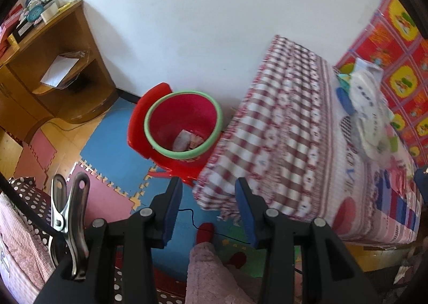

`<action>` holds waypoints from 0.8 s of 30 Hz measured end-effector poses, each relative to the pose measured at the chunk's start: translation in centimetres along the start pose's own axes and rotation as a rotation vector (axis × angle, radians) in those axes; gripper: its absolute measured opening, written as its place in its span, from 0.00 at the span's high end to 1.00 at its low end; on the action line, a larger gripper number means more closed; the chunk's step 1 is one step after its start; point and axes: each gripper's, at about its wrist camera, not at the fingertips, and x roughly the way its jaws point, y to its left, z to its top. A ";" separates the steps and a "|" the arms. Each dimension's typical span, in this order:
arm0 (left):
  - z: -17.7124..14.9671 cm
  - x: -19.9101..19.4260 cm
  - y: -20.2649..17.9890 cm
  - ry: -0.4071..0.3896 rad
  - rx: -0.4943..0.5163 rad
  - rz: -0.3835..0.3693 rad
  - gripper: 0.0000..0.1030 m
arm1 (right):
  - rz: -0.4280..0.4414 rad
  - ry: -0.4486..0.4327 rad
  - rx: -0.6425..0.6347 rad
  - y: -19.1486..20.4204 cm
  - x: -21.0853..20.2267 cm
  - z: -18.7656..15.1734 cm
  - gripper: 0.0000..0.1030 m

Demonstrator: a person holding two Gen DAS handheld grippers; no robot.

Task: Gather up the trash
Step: 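Move both grippers toward the pile of trash on the bed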

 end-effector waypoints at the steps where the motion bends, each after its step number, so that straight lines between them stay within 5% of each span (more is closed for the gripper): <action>1: -0.1 -0.3 -0.7 -0.001 0.005 -0.002 0.58 | 0.000 -0.001 0.002 -0.3 -0.3 -0.1 0.37; 24: -0.6 -3.2 -12.6 -0.008 0.162 -0.102 0.58 | -0.090 0.011 0.106 -9.2 -5.1 -0.6 0.37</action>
